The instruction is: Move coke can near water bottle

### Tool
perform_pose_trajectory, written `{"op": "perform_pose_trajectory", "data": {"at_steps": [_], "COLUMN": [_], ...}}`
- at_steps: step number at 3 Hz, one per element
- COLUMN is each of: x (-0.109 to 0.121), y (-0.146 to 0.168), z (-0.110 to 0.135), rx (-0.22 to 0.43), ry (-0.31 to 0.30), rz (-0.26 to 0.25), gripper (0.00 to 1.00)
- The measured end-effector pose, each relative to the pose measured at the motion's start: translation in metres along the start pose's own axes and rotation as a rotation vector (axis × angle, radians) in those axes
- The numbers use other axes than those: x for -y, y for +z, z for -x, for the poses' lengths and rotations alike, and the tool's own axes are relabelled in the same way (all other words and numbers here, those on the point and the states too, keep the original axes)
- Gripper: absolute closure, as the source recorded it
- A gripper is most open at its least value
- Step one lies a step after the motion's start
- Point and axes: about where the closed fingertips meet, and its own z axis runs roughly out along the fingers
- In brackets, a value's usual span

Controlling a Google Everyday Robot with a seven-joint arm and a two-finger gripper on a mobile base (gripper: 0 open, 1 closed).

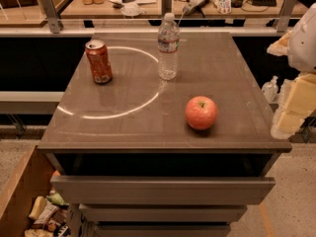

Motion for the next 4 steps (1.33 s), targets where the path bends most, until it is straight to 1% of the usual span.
{"op": "perform_pose_trajectory", "data": {"at_steps": [1, 2, 3, 4], "x": [0.0, 0.002, -0.003, -0.013], "y": [0.0, -0.012, -0.031, -0.045], "z": [0.0, 0.001, 0.008, 0.038], "rx": [0.0, 0.046, 0.142, 0.319], "ry": [0.0, 0.08, 0.226, 0.395], "rz": [0.0, -0.009, -0.035, -0.067], "gripper": [0.0, 0.0, 0.0, 0.0]}}
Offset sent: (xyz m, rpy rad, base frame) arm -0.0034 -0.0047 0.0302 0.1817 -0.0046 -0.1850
